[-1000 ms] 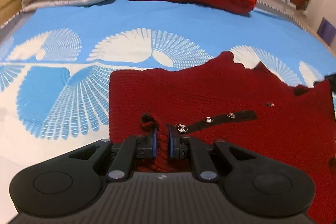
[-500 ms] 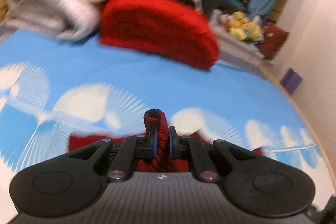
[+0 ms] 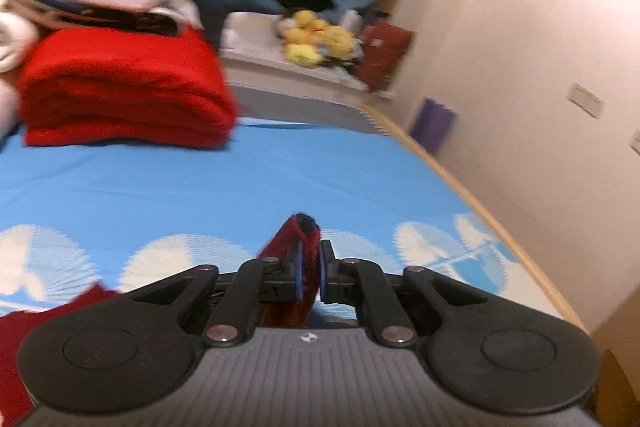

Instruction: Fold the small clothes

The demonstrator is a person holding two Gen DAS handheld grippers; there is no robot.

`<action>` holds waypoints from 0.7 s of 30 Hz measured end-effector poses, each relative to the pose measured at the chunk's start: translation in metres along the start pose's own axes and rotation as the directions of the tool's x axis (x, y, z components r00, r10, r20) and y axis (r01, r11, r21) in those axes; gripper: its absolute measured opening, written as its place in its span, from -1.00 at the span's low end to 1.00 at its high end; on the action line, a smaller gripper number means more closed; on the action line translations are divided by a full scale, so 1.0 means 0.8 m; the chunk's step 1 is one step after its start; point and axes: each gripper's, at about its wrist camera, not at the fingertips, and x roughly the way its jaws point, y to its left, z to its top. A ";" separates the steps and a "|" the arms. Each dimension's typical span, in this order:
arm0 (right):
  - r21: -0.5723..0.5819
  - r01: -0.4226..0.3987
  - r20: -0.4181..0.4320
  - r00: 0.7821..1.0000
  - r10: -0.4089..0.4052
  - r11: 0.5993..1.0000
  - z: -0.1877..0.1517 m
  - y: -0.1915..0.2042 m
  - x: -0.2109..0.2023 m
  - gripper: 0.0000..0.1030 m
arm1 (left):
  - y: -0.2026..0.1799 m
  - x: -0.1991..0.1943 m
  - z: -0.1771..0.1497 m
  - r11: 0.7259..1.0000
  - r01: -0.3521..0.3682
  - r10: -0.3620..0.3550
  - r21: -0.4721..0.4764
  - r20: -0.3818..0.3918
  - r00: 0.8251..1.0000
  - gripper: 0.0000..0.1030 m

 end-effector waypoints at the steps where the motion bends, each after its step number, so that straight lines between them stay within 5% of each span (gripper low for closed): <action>1: 0.025 0.034 -0.037 0.999 -0.033 0.999 0.010 -0.016 0.005 -0.84 | -0.011 0.001 -0.001 1.000 0.012 -0.012 0.010 0.021 1.000 -0.82; 2: 0.070 0.112 -0.062 0.992 -0.107 0.991 0.018 -0.041 0.006 -0.84 | -0.018 0.000 -0.003 1.000 0.011 -0.012 0.015 0.044 0.999 -0.78; 3: 0.124 0.177 -0.059 0.984 -0.171 0.976 0.022 -0.073 0.000 -0.84 | -0.022 0.000 -0.003 1.000 0.008 -0.009 0.016 0.059 0.998 -0.40; 4: 0.170 0.243 -0.049 0.970 -0.238 0.955 0.026 -0.107 -0.011 -0.84 | -0.021 0.000 -0.006 1.000 0.006 -0.007 0.015 0.066 0.998 0.19; 6: 0.272 0.387 -0.054 0.920 -0.388 0.881 0.031 -0.189 -0.041 -0.84 | -0.011 -0.001 -0.014 0.999 -0.033 0.032 0.002 0.091 0.995 0.63; 7: 0.334 0.442 -0.057 0.891 -0.451 0.832 0.030 -0.232 -0.060 -0.84 | -0.001 0.001 -0.022 0.998 -0.069 0.069 0.001 0.094 0.993 0.63; 9: 0.423 0.578 -0.089 0.793 -0.603 0.697 0.019 -0.317 -0.094 -0.84 | 0.027 0.010 -0.038 0.991 -0.131 0.131 -0.008 0.060 0.990 0.63; 12: 0.490 0.704 -0.221 0.671 -0.707 0.515 -0.020 -0.423 -0.132 -0.83 | 0.083 0.028 -0.073 0.968 -0.244 0.243 -0.062 -0.037 0.969 0.63; 16: 0.542 0.757 -0.423 0.621 -0.660 0.365 -0.084 -0.506 -0.155 -0.83 | 0.157 0.033 -0.131 0.915 -0.386 0.367 -0.117 -0.157 0.917 0.63; 18: 0.537 0.780 -0.453 0.587 -0.671 0.321 -0.100 -0.519 -0.159 -0.83 | 0.187 0.033 -0.151 0.887 -0.438 0.406 -0.144 -0.203 0.891 0.63; 21: 0.578 0.757 -0.451 0.607 -0.654 0.304 -0.114 -0.520 -0.168 -0.83 | 0.230 0.024 -0.169 0.862 -0.475 0.432 -0.178 -0.234 0.871 0.63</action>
